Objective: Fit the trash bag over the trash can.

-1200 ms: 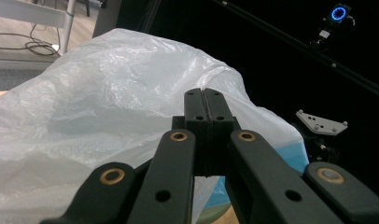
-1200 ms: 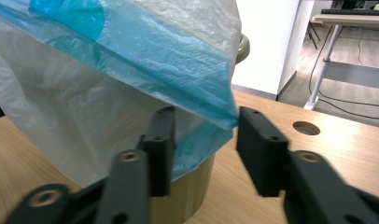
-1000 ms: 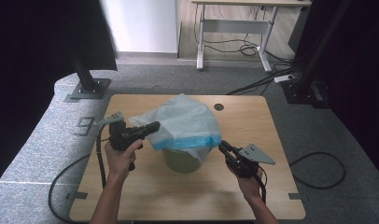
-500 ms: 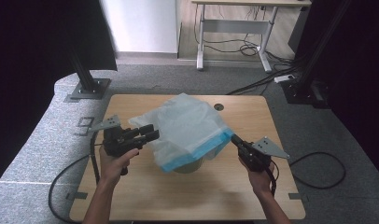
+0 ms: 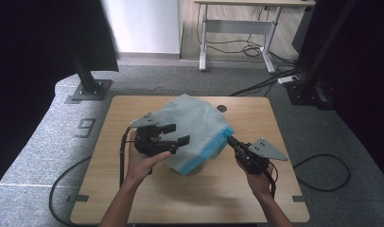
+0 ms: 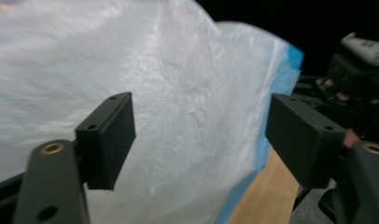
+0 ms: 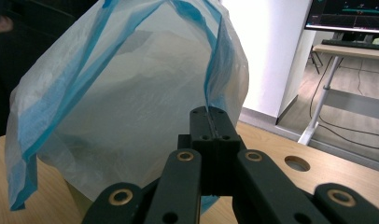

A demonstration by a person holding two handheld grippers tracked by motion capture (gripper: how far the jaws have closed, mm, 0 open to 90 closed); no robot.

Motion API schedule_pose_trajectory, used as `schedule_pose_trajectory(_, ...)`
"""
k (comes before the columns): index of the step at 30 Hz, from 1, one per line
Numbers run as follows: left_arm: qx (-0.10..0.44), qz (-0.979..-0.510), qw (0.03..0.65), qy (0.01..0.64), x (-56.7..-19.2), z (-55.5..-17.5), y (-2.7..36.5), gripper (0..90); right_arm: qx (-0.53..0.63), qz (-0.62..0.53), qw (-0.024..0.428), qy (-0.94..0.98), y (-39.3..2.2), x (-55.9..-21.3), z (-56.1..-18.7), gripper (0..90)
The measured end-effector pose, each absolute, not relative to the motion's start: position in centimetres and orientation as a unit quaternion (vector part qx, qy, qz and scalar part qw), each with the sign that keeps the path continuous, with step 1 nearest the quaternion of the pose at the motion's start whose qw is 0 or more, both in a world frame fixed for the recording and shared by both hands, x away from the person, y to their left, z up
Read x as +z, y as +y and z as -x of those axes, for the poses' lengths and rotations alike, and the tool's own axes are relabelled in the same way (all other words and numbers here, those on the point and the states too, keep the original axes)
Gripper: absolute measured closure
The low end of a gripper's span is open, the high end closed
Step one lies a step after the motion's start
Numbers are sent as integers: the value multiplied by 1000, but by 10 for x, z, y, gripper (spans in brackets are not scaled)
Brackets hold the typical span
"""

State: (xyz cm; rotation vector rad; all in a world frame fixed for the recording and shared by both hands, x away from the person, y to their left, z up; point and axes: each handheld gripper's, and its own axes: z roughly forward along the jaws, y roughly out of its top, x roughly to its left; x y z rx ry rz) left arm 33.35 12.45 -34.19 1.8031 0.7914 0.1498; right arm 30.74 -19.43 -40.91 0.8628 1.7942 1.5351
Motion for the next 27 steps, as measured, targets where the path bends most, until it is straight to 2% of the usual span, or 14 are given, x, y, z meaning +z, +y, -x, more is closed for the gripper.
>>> schedule_pose_trajectory(8,64,-775,529,341,-353,-346,102,223,580,-324,300,685,-194,-414,-306,887)
schedule_pose_trajectory(13,59,-786,515,338,-359,-351,92,274,585,-319,298,683,-191,-412,-304,887)
schedule_pose_trajectory(15,57,-790,512,333,-362,-351,89,341,587,-316,297,683,-190,-411,-303,887)
schedule_pose_trajectory(20,69,-793,511,325,-365,-348,85,600,588,-311,298,685,-188,-410,-302,887)
schedule_pose_trajectory(27,47,-761,558,326,-360,-351,99,837,581,-321,297,687,-193,-415,-305,888)
